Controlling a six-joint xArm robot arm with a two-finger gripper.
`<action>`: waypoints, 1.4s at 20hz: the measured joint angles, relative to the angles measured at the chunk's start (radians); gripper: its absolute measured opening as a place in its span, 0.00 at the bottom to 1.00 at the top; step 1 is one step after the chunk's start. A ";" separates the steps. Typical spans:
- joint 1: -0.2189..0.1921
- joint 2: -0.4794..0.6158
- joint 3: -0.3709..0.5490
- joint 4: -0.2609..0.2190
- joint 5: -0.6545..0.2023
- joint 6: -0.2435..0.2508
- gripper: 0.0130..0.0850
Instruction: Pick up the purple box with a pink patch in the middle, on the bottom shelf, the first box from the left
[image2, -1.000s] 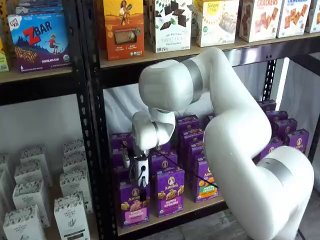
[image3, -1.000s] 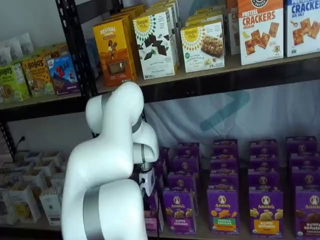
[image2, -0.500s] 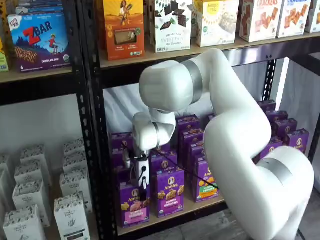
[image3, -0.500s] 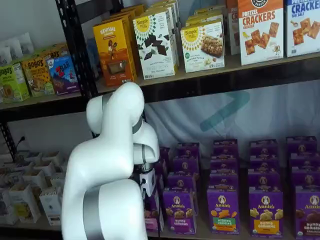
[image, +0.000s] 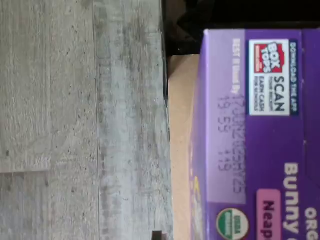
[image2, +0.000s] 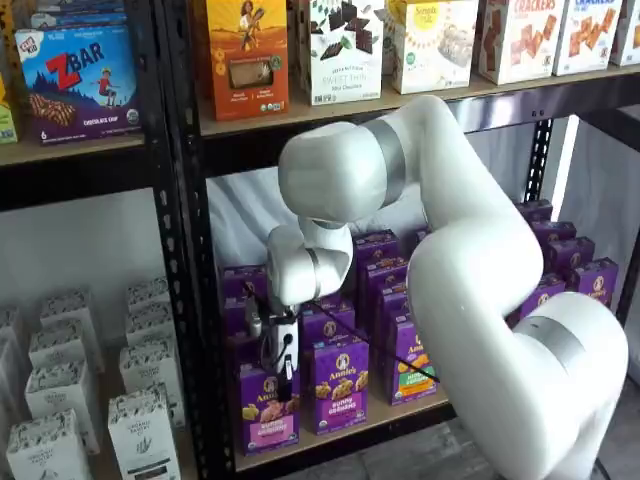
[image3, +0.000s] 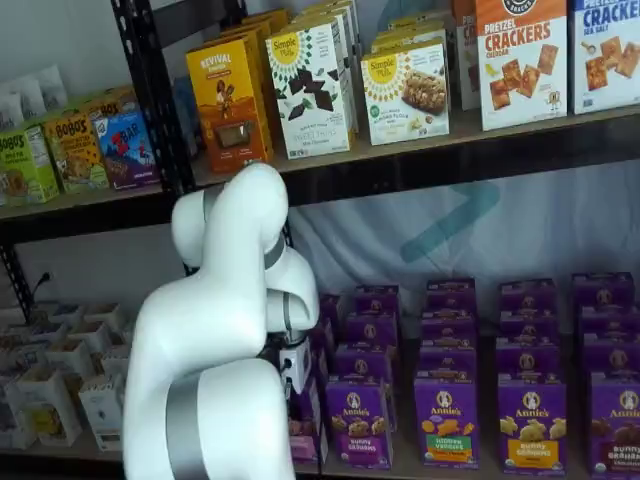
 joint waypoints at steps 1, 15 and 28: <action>0.000 -0.001 0.003 0.001 -0.003 -0.001 0.67; 0.002 -0.028 0.050 0.017 -0.024 -0.015 0.44; -0.002 -0.049 0.075 0.029 -0.022 -0.030 0.22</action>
